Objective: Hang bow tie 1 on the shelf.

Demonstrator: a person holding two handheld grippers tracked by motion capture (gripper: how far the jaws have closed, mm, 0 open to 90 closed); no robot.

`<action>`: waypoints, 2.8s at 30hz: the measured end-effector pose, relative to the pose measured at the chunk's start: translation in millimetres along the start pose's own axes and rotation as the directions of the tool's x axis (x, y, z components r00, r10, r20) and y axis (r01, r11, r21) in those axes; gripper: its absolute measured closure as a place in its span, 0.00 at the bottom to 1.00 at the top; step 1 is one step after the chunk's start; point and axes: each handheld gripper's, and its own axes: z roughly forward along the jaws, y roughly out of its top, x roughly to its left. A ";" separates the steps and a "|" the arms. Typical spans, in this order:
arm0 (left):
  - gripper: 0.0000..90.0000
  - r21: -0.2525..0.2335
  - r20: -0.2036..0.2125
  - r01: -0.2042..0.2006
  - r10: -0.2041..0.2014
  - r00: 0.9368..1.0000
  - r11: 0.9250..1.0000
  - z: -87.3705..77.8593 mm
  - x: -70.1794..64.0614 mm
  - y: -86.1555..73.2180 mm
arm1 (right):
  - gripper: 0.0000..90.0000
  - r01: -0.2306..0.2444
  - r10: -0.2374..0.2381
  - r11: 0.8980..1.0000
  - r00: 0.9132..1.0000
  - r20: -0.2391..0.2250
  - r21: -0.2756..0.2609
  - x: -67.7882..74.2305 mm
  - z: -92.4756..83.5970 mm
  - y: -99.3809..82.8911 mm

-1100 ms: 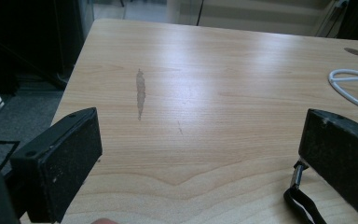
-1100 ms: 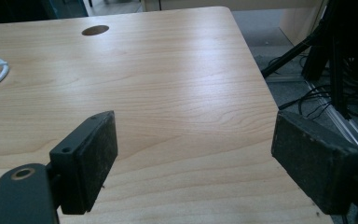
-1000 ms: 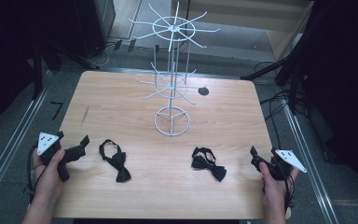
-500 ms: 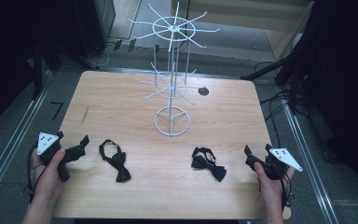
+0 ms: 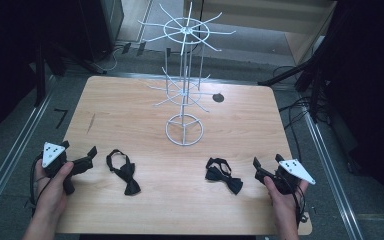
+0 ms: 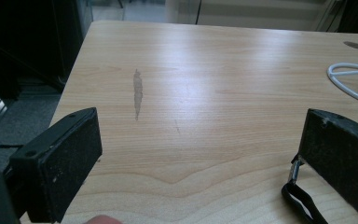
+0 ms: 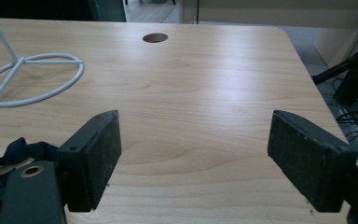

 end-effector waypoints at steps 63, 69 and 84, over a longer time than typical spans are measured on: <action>0.08 0.003 -0.021 0.010 -0.010 1.000 1.000 0.6 -0.4 0.2 | 0.31 0.091 -0.039 0.976 0.967 -0.252 0.198 61.7 25.3 -12.1; 0.08 0.003 -0.022 0.005 -0.005 1.000 1.000 0.5 -0.7 0.2 | 0.31 0.097 -0.040 0.975 0.960 -0.276 0.198 64.4 25.0 -12.0; 0.08 0.003 -0.022 0.008 -0.008 1.000 1.000 0.5 -0.6 0.2 | 0.40 0.118 -0.031 0.963 0.942 -0.335 0.243 70.0 27.4 -14.6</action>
